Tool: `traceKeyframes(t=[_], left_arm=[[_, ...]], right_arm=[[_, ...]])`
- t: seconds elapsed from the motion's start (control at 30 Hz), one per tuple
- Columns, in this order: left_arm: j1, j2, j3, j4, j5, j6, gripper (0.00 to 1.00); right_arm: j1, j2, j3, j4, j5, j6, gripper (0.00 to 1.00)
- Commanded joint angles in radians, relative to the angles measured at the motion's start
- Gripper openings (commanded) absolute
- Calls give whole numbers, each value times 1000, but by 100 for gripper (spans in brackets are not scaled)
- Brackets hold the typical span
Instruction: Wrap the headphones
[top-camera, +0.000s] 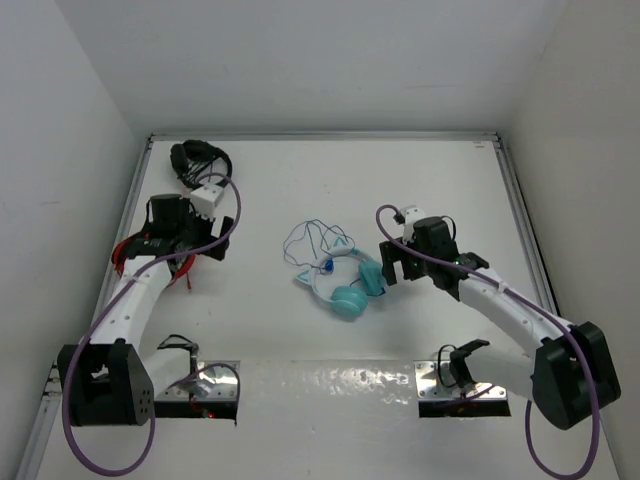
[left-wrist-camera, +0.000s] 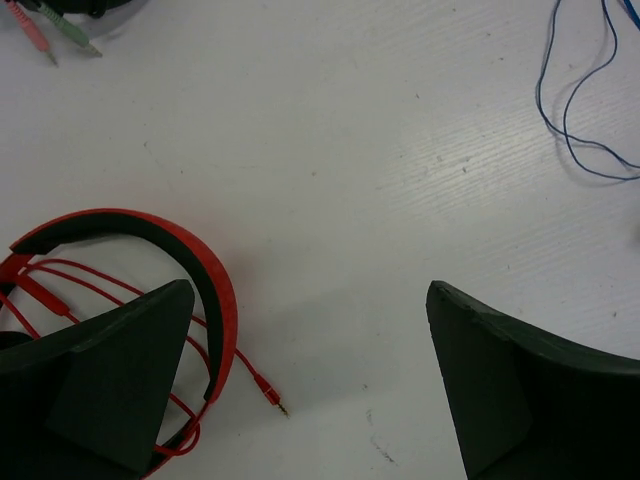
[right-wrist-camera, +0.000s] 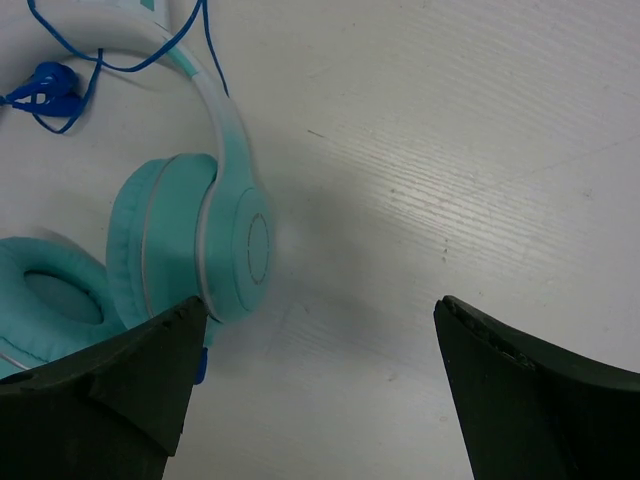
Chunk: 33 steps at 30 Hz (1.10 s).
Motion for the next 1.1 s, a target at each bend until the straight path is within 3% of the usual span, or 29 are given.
traceKeyframes(t=[0.0, 0.1, 0.17, 0.2, 0.27, 0.57, 0.8, 0.9, 0.93, 1.07], left_arm=[[0, -4, 28, 60, -63, -125, 100], [0, 24, 114, -23, 10, -75, 100], [0, 38, 158, -110, 196, 90, 99], [-2, 55, 175, -141, 260, 137, 89], [-6, 71, 216, -193, 325, 130, 85], [-160, 136, 299, -224, 95, 64, 84], [-232, 183, 373, -275, 109, 44, 82], [-249, 203, 416, -298, 129, 33, 81], [-249, 210, 445, -299, 136, 15, 81], [-247, 234, 548, -284, 98, -68, 82]], right_arm=[[4, 7, 81, -19, -33, -19, 94], [33, 34, 118, -58, -20, -38, 93], [70, 62, 160, -85, -4, -39, 92], [84, 101, 176, -98, 3, -38, 92], [130, 152, 233, -136, 3, -38, 92], [164, 368, 295, -132, 24, 68, 94], [165, 447, 341, -259, -7, 28, 57], [165, 465, 376, -286, 2, -6, 4], [165, 461, 402, -297, 30, 2, 0], [121, 395, 682, -258, 240, 26, 0]])
